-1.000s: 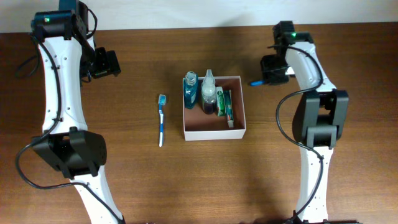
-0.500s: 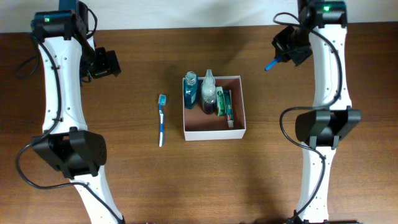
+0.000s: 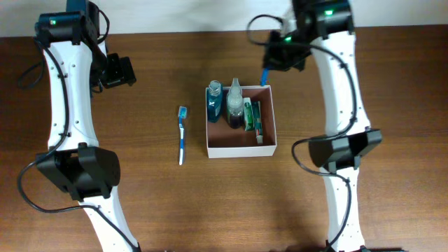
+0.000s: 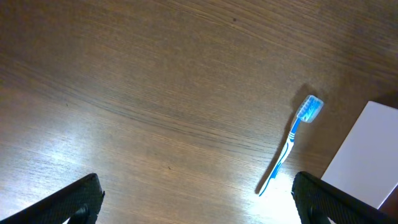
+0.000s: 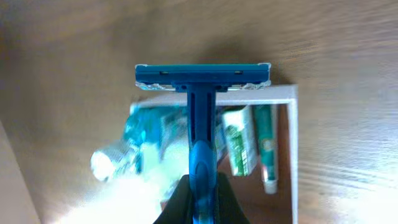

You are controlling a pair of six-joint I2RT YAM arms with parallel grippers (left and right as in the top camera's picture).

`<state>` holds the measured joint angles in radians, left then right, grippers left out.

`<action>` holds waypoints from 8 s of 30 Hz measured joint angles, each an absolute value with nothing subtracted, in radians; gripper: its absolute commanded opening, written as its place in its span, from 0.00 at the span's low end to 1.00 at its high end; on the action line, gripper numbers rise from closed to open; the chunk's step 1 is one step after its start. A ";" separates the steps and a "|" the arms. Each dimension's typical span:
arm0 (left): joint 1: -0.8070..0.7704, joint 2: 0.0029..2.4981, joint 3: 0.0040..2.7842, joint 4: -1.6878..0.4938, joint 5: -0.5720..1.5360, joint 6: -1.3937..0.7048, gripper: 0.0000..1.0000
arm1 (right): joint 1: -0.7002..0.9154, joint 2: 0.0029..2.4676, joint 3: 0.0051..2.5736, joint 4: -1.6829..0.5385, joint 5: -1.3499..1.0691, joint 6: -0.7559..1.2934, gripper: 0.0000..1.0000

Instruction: Pack container

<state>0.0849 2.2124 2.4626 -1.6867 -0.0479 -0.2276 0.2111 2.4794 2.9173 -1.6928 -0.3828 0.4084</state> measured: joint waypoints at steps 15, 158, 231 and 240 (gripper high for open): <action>0.085 2.212 2.463 -1.687 -0.048 -0.228 0.99 | 0.284 2.304 2.436 -1.693 -0.234 0.308 0.04; -0.131 2.212 2.308 -1.550 0.022 -0.254 0.99 | -0.451 1.867 2.039 -1.690 -0.049 0.250 0.99; -0.234 2.193 1.602 -1.121 0.041 -0.289 0.99 | -0.451 1.867 2.038 -1.690 -0.049 0.250 0.99; -0.233 2.191 1.599 -1.121 0.041 -0.295 0.63 | -0.451 1.867 2.038 -1.690 -0.049 0.250 0.99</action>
